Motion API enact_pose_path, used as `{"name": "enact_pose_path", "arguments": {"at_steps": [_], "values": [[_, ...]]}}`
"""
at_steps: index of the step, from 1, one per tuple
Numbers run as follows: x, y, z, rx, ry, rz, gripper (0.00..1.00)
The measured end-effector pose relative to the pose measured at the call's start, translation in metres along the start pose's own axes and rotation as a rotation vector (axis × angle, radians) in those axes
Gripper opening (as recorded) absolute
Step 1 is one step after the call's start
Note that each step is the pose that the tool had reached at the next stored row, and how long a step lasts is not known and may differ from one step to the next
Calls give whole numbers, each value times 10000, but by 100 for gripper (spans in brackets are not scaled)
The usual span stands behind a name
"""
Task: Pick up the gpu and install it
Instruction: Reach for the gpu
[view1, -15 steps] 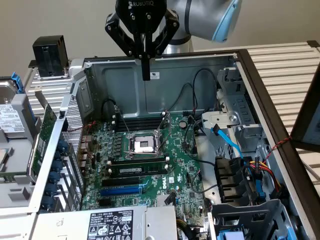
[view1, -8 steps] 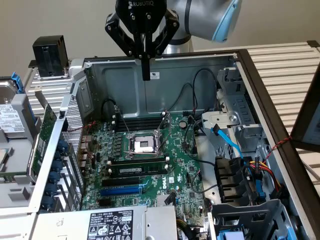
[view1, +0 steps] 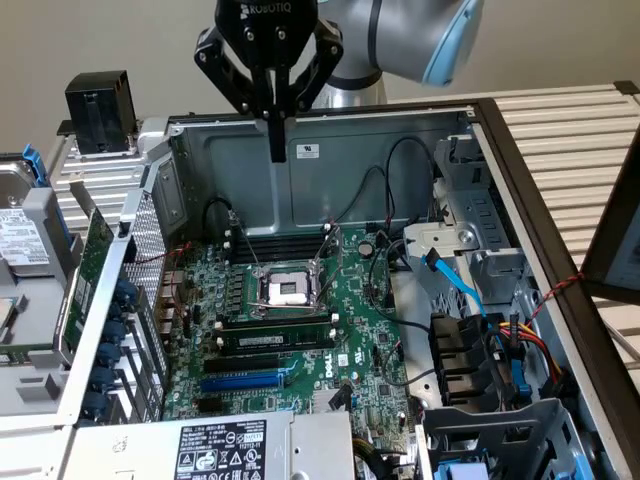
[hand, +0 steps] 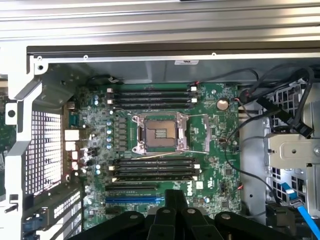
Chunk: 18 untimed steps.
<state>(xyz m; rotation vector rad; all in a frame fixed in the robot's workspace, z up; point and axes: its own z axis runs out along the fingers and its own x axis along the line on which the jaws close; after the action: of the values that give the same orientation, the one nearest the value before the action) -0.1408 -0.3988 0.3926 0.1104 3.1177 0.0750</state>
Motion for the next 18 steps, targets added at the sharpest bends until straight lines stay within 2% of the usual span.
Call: {"name": "enact_pose_path", "arguments": {"at_steps": [18], "values": [[818, -57, -18, 0, 1, 1, 11]]}}
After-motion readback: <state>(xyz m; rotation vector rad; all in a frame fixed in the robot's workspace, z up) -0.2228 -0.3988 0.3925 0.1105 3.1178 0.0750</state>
